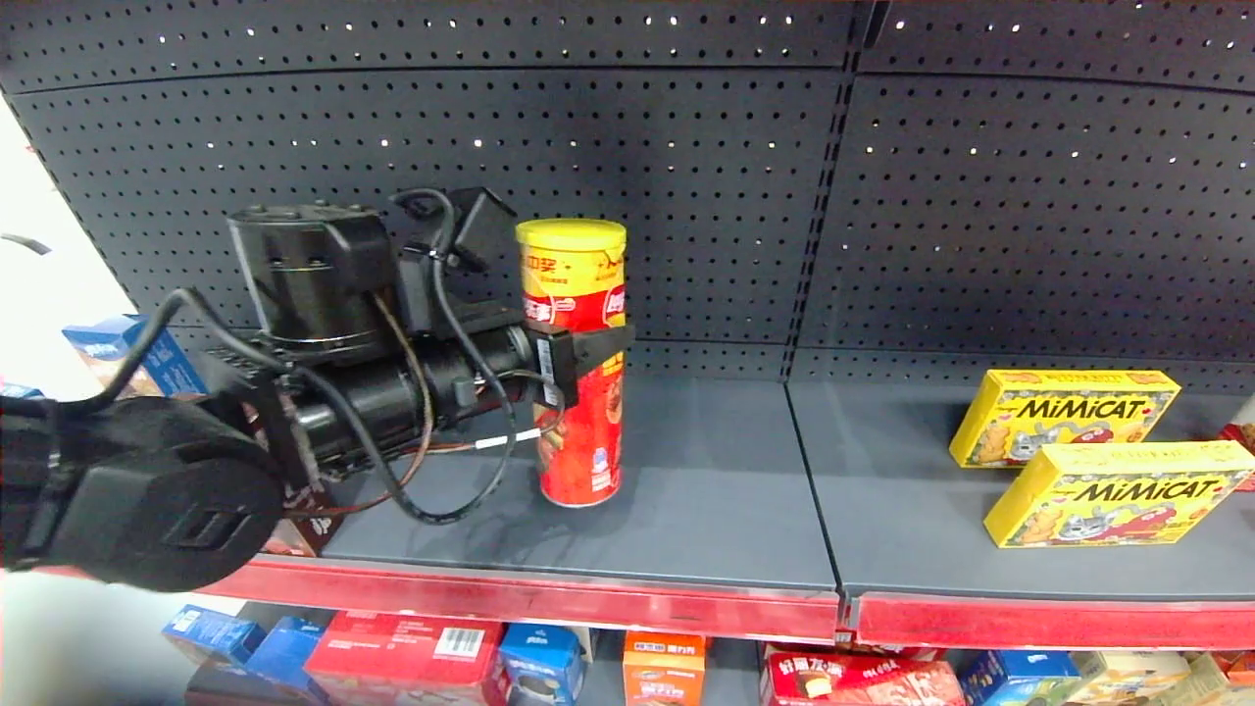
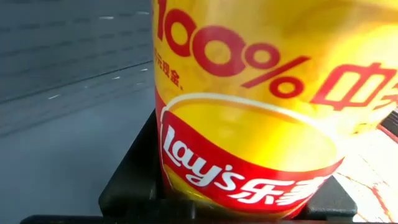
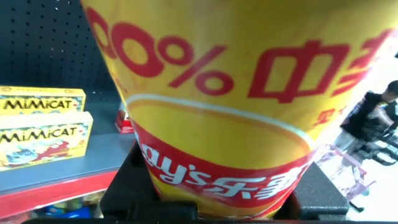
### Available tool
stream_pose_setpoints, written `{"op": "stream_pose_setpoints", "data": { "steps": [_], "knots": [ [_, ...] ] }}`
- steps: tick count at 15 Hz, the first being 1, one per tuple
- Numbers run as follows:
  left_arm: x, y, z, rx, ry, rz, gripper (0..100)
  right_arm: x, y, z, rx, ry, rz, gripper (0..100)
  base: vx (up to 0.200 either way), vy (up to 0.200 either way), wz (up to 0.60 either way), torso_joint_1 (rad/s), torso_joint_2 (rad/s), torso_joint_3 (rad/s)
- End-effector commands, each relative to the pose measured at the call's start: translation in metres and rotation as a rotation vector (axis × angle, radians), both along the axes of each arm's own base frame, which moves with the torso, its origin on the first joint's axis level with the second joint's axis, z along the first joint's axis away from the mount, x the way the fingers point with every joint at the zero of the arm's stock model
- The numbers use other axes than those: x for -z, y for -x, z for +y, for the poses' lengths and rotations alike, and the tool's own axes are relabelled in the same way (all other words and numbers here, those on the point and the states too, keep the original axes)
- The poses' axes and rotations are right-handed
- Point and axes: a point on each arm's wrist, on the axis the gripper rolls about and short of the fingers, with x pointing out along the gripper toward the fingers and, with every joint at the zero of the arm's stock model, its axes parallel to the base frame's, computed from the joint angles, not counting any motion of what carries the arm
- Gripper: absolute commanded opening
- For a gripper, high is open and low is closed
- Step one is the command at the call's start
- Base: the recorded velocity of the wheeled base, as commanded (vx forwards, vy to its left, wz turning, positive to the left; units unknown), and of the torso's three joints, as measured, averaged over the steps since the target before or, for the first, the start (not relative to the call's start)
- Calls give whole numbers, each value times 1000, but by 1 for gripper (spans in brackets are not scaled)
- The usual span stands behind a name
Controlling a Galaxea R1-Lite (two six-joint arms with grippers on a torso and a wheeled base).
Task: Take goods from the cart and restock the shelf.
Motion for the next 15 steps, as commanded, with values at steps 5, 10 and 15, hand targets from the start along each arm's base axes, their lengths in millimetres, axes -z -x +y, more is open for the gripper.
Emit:
{"op": "stream_pose_setpoints", "data": {
  "steps": [5,10,15],
  "knots": [
    [-14,70,29,-113,-7,-64,0,9,-2,-2,-33,-113,28,0,0,0,0,0,0,0],
    [1,56,14,-254,-61,-27,0,14,-9,-17,-151,-168,90,0,0,0,0,0,0,0],
    [19,19,-21,-137,-100,-50,0,17,-5,-12,-112,-161,65,0,0,0,0,0,0,0]
  ]
}}
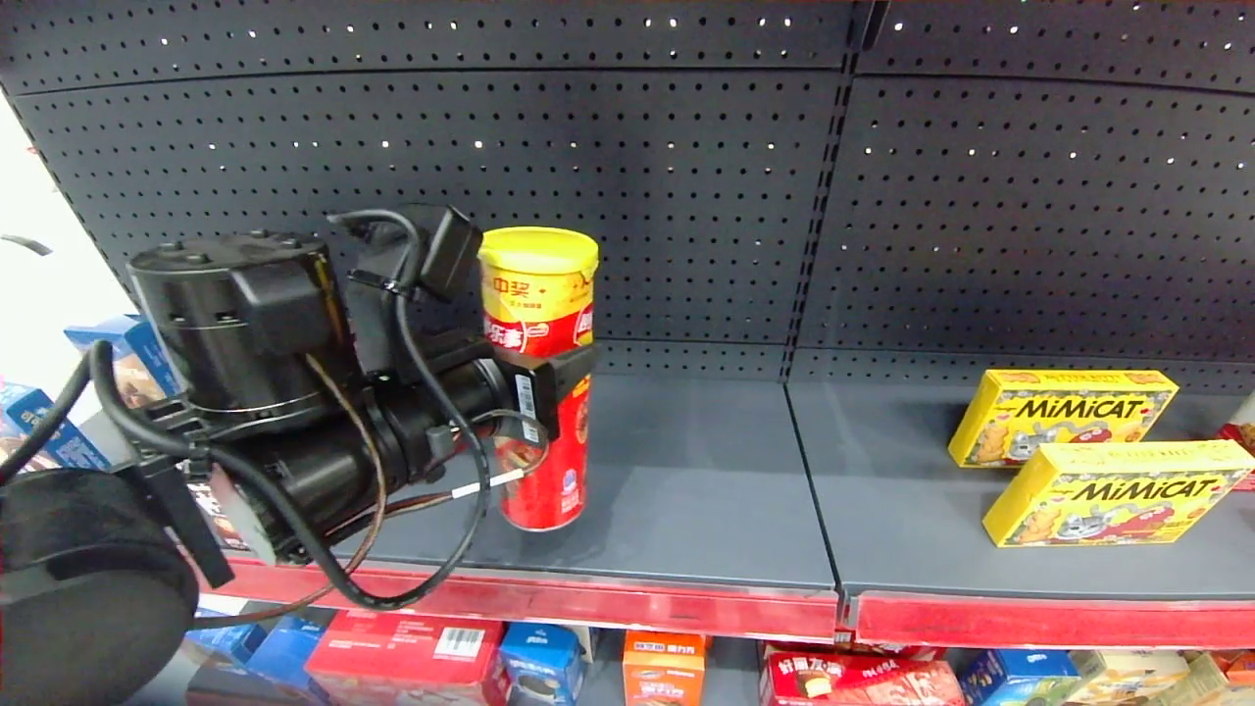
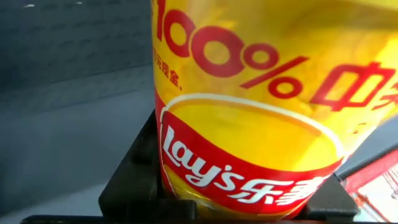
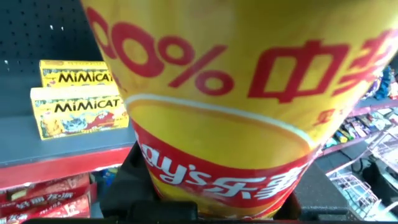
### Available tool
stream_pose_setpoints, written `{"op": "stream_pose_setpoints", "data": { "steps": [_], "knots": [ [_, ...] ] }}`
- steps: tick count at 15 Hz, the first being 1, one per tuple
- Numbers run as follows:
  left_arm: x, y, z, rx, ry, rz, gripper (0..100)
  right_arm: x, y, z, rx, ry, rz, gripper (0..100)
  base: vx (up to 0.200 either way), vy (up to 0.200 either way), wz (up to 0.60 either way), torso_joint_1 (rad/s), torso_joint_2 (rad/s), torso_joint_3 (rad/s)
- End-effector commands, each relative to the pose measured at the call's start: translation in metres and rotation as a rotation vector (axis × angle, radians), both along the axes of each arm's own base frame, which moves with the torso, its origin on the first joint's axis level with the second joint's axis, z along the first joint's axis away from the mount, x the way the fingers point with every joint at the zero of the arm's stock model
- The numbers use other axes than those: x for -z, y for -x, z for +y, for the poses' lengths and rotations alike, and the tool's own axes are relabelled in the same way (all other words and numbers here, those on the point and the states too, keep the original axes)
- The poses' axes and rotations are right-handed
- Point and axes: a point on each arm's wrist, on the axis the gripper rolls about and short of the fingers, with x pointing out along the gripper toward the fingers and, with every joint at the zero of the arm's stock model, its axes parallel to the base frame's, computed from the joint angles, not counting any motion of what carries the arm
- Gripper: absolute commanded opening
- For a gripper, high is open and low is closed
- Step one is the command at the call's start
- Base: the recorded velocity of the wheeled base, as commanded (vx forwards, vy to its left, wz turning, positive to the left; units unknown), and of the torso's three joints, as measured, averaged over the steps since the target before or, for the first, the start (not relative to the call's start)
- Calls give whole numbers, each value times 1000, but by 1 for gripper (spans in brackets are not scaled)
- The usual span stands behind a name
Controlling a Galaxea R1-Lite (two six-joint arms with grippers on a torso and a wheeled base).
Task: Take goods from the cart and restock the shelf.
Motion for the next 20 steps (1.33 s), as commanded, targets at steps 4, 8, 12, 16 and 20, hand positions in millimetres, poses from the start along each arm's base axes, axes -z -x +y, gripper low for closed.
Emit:
{"op": "stream_pose_setpoints", "data": {
  "steps": [4,8,12,16,20],
  "knots": [
    [37,-39,-40,135,-32,34,0,-1,5,8,55,12,-29,0,0,0,0,0,0,0],
    [65,-28,-73,292,-41,55,0,-2,3,7,55,11,-26,0,0,0,0,0,0,0],
    [72,-20,-87,333,-39,65,0,0,5,8,57,12,-29,0,0,0,0,0,0,0],
    [74,-22,-73,299,-33,90,0,1,7,9,55,14,-35,0,0,0,0,0,0,0],
    [64,-39,-66,254,-7,53,0,1,9,9,52,15,-39,0,0,0,0,0,0,0]
  ]
}}
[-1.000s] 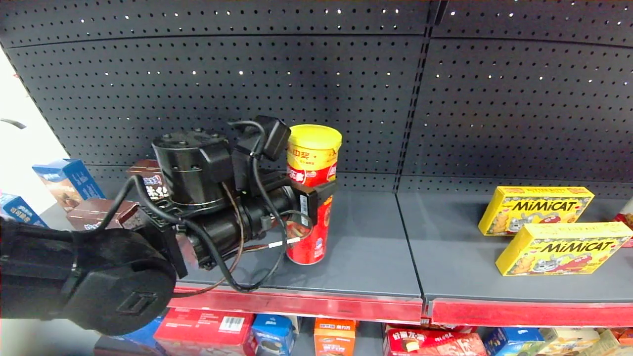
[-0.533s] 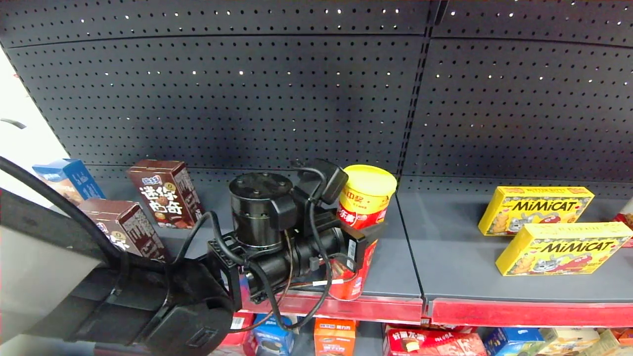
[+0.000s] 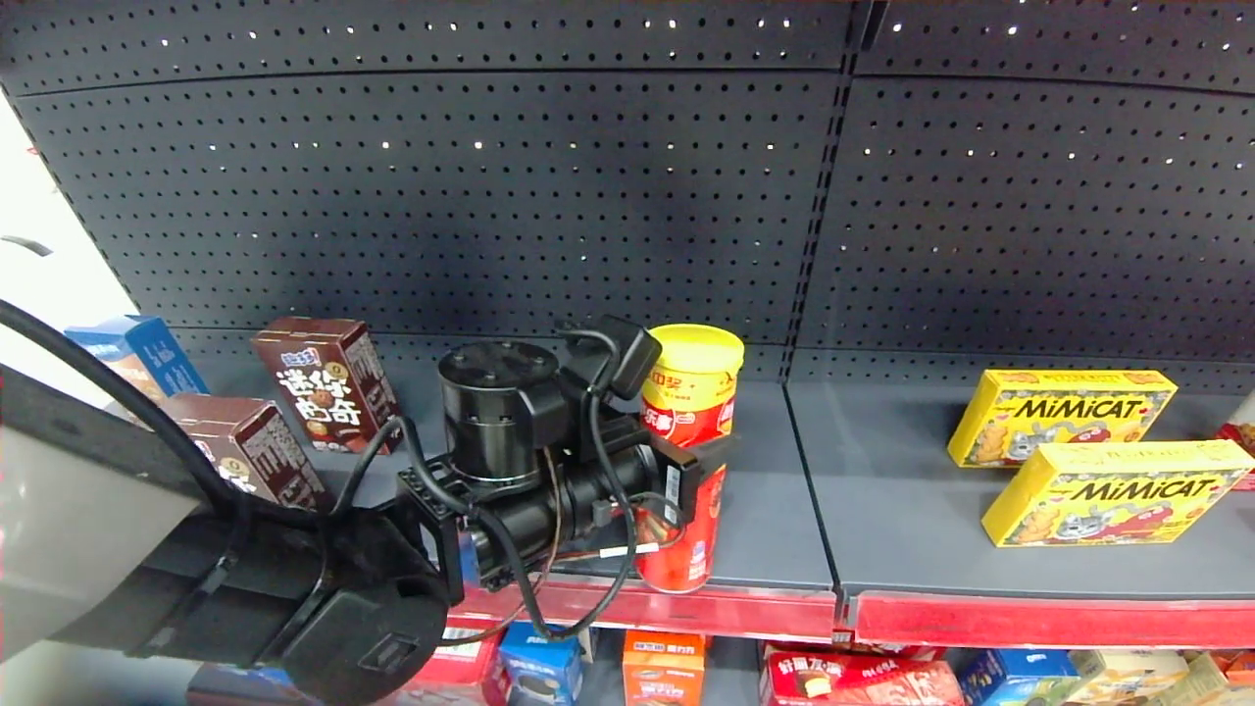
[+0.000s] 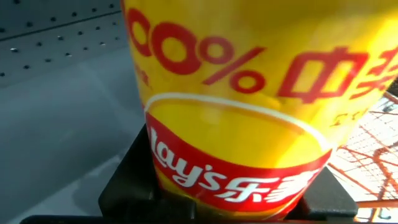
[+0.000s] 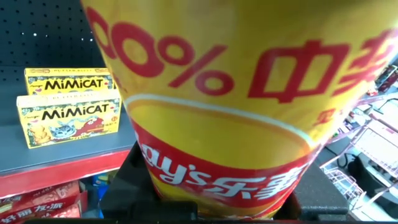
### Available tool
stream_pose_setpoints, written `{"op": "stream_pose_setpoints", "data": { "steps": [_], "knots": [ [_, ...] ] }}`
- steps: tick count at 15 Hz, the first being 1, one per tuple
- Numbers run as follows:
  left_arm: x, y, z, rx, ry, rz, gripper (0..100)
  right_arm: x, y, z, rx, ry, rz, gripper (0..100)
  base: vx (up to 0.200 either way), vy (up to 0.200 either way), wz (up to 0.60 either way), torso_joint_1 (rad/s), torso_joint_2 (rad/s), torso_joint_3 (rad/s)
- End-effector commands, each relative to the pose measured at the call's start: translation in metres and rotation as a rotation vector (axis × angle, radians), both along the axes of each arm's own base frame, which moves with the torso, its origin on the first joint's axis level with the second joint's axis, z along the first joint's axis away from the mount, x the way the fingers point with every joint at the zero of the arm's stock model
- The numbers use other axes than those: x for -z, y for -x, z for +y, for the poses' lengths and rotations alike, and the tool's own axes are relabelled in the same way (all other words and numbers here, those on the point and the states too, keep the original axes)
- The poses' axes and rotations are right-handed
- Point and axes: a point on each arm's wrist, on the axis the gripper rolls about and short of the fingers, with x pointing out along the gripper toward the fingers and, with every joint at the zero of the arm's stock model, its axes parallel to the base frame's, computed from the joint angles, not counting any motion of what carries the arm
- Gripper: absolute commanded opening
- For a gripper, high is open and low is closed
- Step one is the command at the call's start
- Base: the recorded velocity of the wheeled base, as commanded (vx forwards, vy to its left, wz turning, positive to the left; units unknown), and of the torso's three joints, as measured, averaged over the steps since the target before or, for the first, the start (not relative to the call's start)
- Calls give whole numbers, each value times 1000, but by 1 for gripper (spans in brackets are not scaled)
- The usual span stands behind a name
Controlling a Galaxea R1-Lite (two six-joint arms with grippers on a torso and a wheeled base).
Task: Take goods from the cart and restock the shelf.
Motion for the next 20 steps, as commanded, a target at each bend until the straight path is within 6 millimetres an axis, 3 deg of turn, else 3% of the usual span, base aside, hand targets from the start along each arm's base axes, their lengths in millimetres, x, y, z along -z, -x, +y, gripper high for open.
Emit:
{"op": "stream_pose_setpoints", "data": {
  "steps": [1,9,20],
  "knots": [
    [-8,-11,-1,-19,26,-32,0,0,1,0,-2,2,-5,0,0,0,0,0,0,0],
    [6,-23,-9,-21,10,-13,0,2,1,0,-3,4,0,0,0,0,0,0,0,0],
    [9,-34,2,-59,3,-12,0,10,4,1,-2,-2,19,0,0,0,0,0,0,0]
  ]
}}
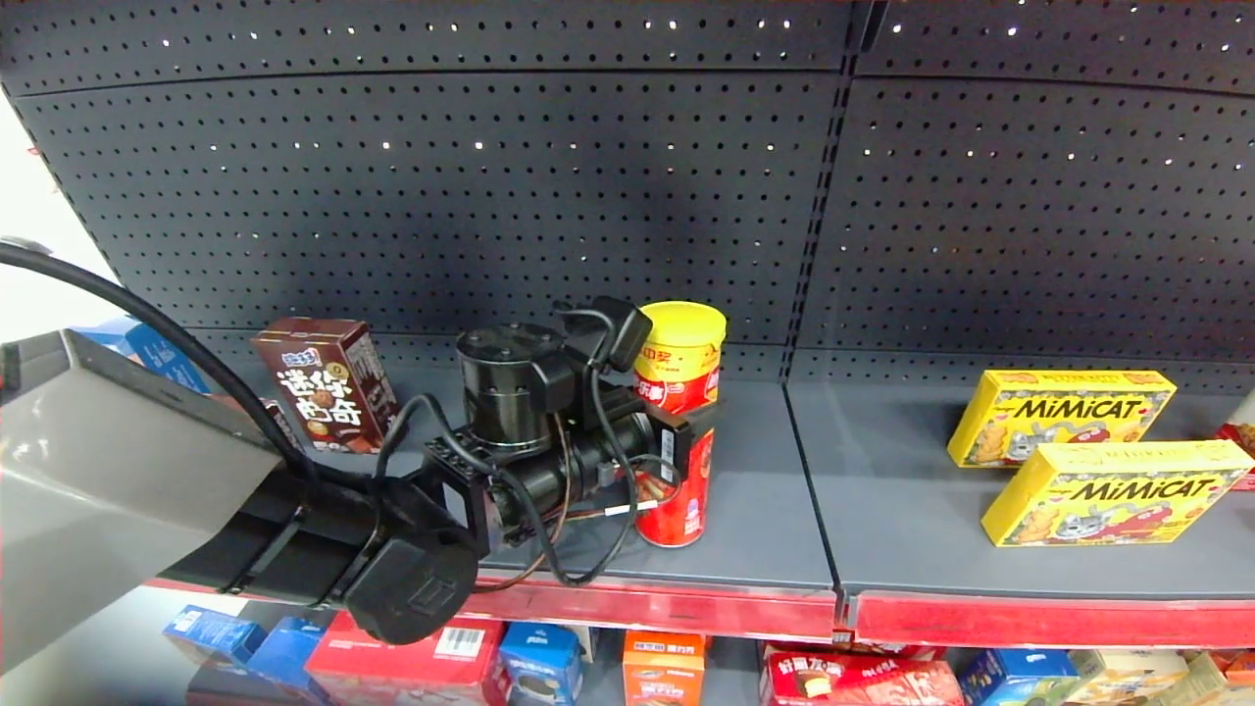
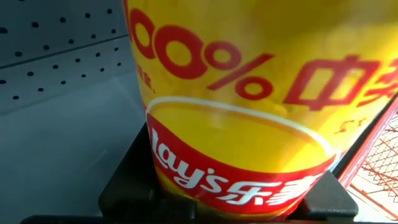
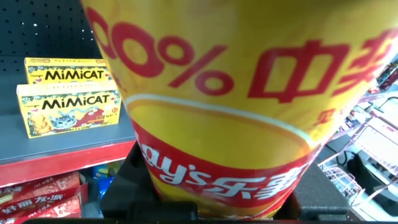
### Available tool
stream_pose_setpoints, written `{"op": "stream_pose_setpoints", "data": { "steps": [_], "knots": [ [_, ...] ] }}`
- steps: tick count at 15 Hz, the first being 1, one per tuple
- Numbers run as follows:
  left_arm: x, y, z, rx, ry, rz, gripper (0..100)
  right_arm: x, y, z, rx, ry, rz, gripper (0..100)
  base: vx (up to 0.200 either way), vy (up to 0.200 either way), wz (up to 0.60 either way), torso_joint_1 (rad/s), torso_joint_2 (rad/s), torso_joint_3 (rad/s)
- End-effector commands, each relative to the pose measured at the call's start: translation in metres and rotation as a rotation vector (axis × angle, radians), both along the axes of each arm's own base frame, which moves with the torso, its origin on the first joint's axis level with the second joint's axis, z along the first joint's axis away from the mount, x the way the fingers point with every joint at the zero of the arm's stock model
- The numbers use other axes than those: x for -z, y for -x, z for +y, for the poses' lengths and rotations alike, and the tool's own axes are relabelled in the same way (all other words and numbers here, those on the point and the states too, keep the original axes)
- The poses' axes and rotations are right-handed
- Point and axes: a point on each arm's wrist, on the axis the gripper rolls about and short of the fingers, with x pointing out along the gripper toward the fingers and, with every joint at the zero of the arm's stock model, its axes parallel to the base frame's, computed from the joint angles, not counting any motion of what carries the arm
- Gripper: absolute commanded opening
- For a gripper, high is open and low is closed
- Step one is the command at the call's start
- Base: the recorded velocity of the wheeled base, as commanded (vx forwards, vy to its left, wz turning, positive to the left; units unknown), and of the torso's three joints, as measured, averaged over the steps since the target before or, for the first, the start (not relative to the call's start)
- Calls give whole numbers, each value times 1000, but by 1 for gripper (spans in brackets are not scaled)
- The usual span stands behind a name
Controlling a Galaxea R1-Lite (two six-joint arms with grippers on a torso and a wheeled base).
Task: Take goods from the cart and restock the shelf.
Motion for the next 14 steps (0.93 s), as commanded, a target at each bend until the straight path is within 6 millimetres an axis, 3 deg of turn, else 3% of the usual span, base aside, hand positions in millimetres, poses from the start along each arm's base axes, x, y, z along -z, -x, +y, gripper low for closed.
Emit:
{"op": "stream_pose_setpoints", "data": {
  "steps": [1,7,8,14],
  "knots": [
    [3,-1,0,-3,-6,8,0,0,0,0,0,1,-2,0,0,0,0,0,0,0],
    [2,-7,12,-38,-7,9,0,0,1,0,-2,1,-2,0,0,0,0,0,0,0],
    [2,-8,13,-41,-8,11,100,0,1,0,-2,1,-2,0,0,0,0,0,0,0],
    [4,-1,14,-33,-17,21,100,0,1,0,-2,1,-2,0,0,0,0,0,0,0]
  ]
}}
